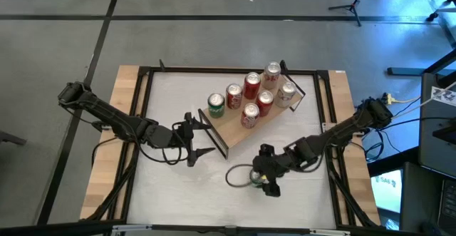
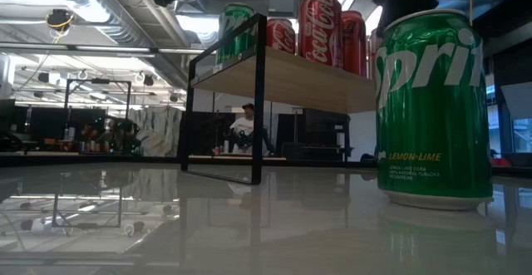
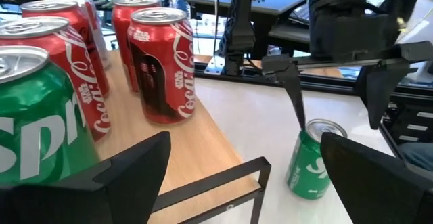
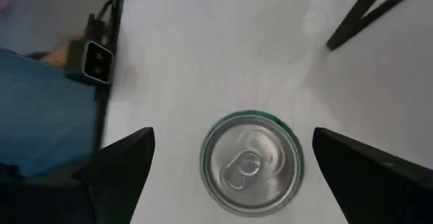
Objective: Place canned beverage on shelf
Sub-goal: Put the green soda can on the shelf aligned with the other green soda can
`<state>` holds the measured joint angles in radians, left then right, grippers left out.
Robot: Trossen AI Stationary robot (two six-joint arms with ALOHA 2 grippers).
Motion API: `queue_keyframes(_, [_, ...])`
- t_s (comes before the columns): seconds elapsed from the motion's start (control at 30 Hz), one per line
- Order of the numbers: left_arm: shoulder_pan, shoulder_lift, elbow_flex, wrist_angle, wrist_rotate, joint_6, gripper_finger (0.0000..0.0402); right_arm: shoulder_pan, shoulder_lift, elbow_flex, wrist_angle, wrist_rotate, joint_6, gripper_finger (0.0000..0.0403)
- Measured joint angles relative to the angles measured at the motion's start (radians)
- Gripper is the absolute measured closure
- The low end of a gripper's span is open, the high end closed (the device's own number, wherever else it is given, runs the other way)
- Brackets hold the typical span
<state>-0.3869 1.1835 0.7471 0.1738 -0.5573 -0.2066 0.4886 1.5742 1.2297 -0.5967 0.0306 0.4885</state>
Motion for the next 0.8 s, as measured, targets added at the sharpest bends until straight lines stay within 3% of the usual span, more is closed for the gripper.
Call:
queue_keyframes(0.23, [0.0, 0.0, 0.0, 0.0, -0.007, -0.002, 0.0032, 0.062, 0.0, 0.0, -0.003, 0.199, -0.058, 0.0008])
queue_keyframes(0.8, [-0.016, 0.0, 0.0, 0.0, -0.006, -0.056, 0.0032, 0.061, 0.018, -0.001, -0.072, 0.153, -0.057, 0.0008])
